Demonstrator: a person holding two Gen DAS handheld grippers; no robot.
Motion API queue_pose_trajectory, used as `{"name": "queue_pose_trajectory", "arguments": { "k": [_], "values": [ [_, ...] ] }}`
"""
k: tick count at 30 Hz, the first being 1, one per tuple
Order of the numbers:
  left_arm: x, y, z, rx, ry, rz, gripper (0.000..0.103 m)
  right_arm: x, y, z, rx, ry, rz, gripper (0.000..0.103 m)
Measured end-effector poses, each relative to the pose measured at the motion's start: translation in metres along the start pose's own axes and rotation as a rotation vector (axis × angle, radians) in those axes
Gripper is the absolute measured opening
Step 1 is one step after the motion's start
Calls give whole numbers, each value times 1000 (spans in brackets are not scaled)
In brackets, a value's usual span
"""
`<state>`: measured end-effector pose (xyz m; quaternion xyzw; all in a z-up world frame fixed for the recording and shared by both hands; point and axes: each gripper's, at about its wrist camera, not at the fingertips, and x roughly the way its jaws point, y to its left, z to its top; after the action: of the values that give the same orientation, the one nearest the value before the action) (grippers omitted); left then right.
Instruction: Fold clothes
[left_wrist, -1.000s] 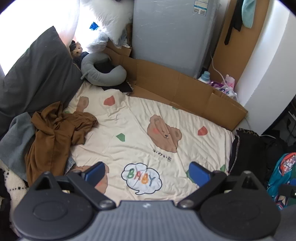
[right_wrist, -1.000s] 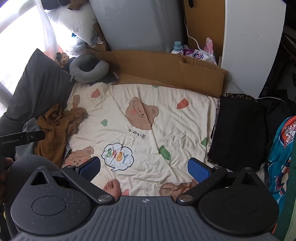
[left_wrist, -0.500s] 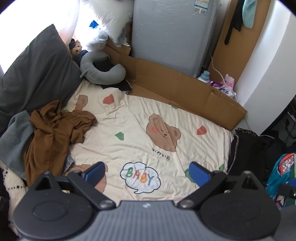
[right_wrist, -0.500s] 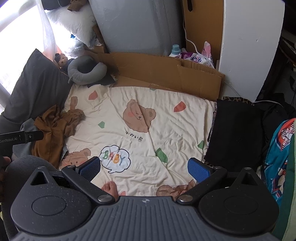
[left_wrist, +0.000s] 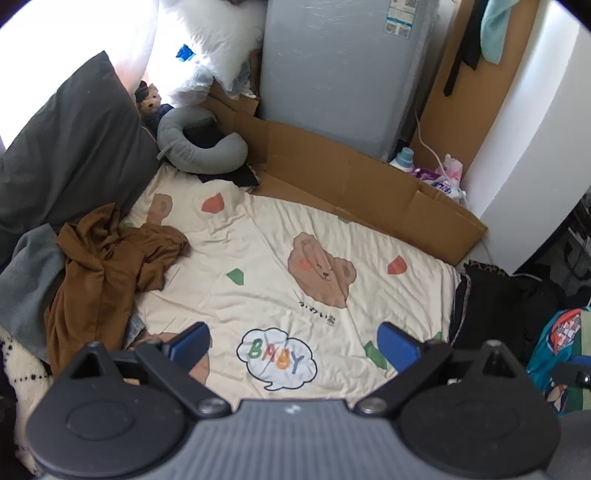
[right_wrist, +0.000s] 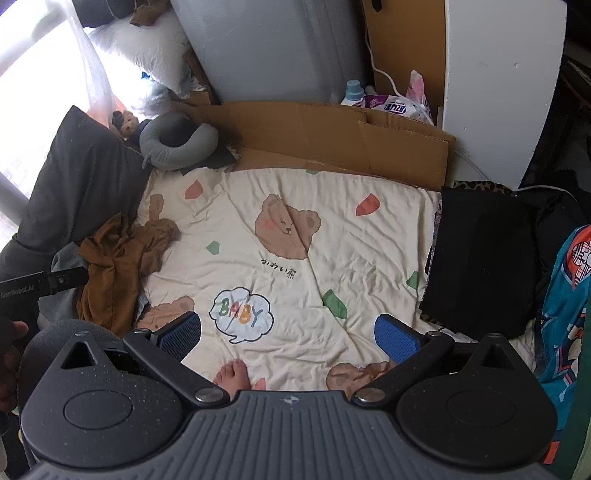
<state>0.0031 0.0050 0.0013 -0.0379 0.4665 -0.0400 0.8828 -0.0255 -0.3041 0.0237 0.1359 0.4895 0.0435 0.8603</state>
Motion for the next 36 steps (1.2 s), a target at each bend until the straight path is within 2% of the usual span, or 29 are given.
{"name": "queue_pose_trajectory", "arguments": {
  "k": [8,17,21,26,30,36],
  "values": [
    [-12,14,12,-1,-37,-3,99,-8,8,10,-3,-80,-31,103],
    [-21,40,22,-34,-63,-9,99,-9,26,24,22,-107,10,103],
    [-27,57,26,-63,-93,-4,99,-13,35,29,10,-149,7,103],
    [-38,94,25,-122,-123,43,99,-19,46,34,-2,-224,-10,103],
    [-48,135,18,-189,-145,100,99,-17,62,36,-61,-264,-24,103],
    [-60,191,5,-233,-158,201,99,-6,82,38,-91,-278,24,103]
  ]
}}
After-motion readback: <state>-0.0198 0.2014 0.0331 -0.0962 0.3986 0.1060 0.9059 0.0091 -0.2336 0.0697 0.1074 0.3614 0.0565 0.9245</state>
